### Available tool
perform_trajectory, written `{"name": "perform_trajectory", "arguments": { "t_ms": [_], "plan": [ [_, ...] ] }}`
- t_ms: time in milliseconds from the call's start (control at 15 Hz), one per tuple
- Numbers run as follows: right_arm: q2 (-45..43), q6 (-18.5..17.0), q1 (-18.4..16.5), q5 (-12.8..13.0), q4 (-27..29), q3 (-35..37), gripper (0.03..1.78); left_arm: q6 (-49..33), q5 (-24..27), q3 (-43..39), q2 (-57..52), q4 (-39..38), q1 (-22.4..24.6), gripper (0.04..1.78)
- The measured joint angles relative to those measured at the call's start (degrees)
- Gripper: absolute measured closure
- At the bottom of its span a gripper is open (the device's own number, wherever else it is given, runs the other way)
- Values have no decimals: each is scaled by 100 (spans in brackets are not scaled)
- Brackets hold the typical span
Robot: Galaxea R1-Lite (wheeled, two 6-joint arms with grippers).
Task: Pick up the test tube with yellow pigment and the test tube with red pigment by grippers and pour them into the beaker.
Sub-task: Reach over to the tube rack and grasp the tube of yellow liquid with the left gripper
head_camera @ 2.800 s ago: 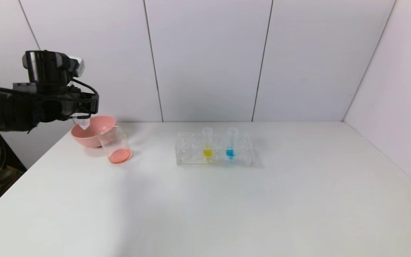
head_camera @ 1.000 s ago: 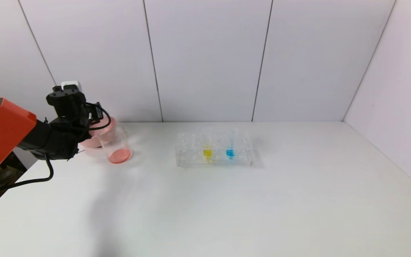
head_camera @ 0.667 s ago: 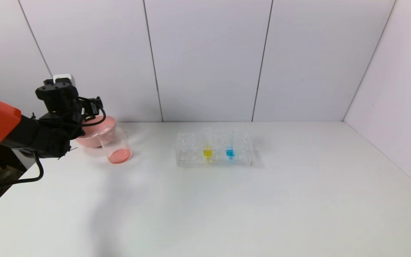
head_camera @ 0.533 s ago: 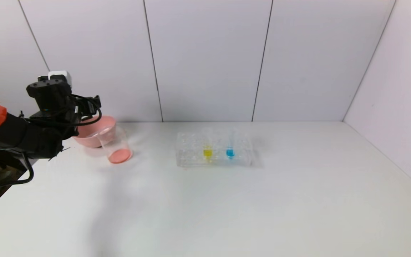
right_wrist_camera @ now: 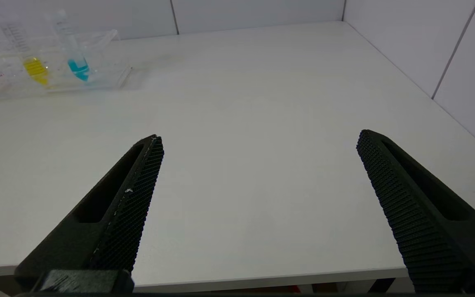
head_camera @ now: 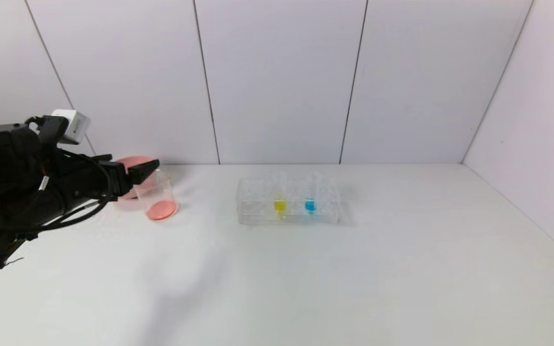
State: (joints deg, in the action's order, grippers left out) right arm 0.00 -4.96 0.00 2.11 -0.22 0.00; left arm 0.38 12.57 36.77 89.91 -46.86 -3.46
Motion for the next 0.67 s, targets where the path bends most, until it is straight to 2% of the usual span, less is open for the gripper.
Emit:
{"name": "perform_trajectory", "arguments": {
  "t_ms": [133, 267, 467, 667],
  "plan": [
    [0, 0, 0, 0, 0, 0, 10, -30, -177, -306, -483, 284, -789, 6],
    [0, 0, 0, 0, -2, 0, 10, -180, -701, -441, -800, 612, -1776, 6],
    [0, -2, 0, 0, 0, 0, 10, -734, -1815, -469, -863, 781, -3284, 6],
    [0, -2, 0, 0, -2, 0, 10, -1092, -3155, -354, -234, 522, -4129, 6]
  ]
}}
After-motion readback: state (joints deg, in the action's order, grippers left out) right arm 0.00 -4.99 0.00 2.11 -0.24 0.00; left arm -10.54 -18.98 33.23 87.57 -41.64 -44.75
